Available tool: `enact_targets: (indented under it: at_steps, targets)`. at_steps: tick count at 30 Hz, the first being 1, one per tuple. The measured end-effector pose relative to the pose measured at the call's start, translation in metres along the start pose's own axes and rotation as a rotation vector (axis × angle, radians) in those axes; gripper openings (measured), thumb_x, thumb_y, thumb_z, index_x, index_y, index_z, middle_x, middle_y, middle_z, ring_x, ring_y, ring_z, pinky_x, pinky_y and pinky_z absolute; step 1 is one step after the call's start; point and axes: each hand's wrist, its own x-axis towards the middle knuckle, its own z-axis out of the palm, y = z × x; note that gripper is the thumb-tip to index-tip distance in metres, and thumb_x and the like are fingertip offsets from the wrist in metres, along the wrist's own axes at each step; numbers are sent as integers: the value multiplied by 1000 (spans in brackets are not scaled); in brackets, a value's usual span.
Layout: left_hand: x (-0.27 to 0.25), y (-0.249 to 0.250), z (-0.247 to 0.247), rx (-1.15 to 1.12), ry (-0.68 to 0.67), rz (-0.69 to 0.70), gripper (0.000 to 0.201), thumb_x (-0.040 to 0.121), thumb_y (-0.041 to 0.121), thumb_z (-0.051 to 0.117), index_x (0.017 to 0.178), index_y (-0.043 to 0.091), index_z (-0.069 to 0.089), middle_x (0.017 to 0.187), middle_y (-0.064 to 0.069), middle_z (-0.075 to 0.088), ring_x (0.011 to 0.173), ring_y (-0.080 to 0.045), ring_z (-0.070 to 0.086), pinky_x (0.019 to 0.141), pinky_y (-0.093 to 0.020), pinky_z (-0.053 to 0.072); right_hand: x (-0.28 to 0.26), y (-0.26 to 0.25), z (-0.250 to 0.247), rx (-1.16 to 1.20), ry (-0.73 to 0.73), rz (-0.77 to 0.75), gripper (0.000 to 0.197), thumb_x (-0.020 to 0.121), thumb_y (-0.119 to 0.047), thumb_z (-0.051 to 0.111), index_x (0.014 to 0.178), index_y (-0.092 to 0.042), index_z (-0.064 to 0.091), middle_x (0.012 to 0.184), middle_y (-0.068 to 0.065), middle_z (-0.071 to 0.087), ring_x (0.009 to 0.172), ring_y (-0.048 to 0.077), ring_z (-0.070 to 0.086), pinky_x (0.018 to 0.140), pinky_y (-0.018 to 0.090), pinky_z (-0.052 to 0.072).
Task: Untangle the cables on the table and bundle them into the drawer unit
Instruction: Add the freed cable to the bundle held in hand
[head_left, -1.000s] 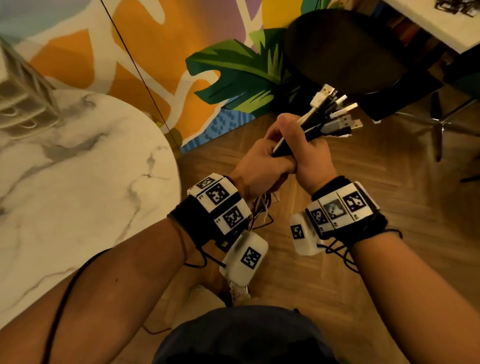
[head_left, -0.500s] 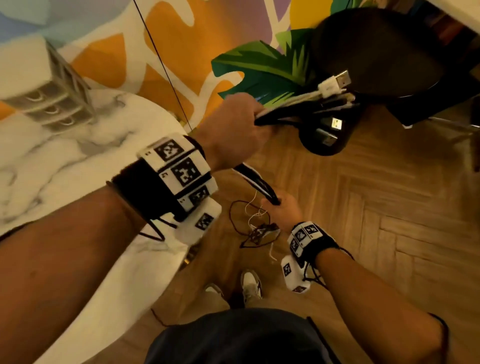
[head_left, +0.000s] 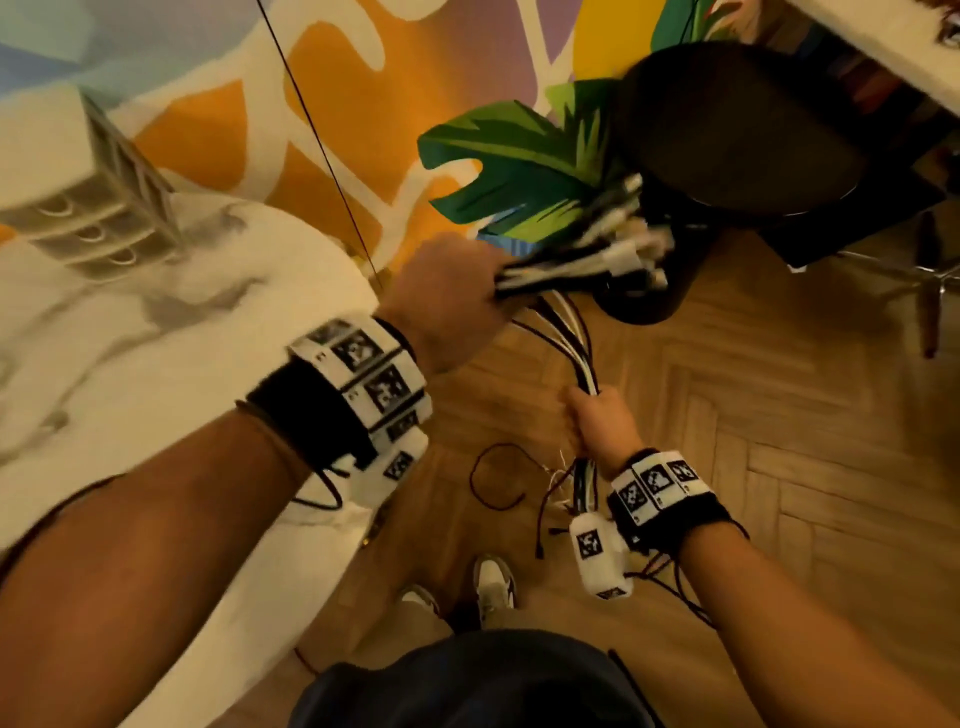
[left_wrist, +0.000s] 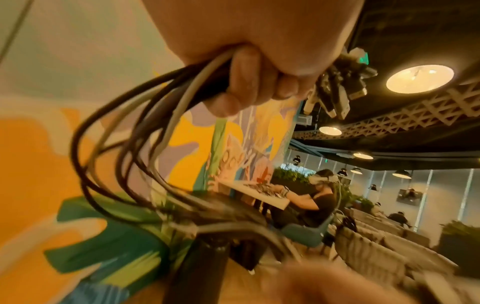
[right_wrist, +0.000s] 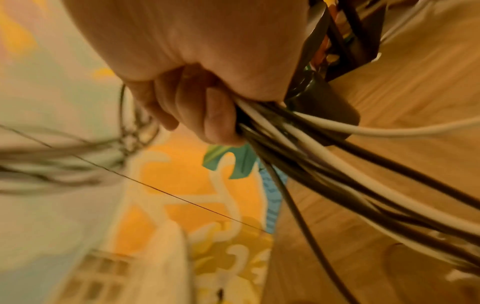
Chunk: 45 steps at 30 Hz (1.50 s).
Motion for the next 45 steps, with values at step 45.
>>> enact_targets:
  at_steps: [45]
  targets:
    - [59, 12, -54, -340, 533, -141, 31, 94, 32, 47, 67, 20, 54, 58, 2, 52, 51, -10, 47, 56, -22, 38, 60, 74, -51, 98, 121, 244, 43, 87, -35, 66, 56, -9, 52, 50, 4, 56, 52, 22, 58, 65, 35, 50]
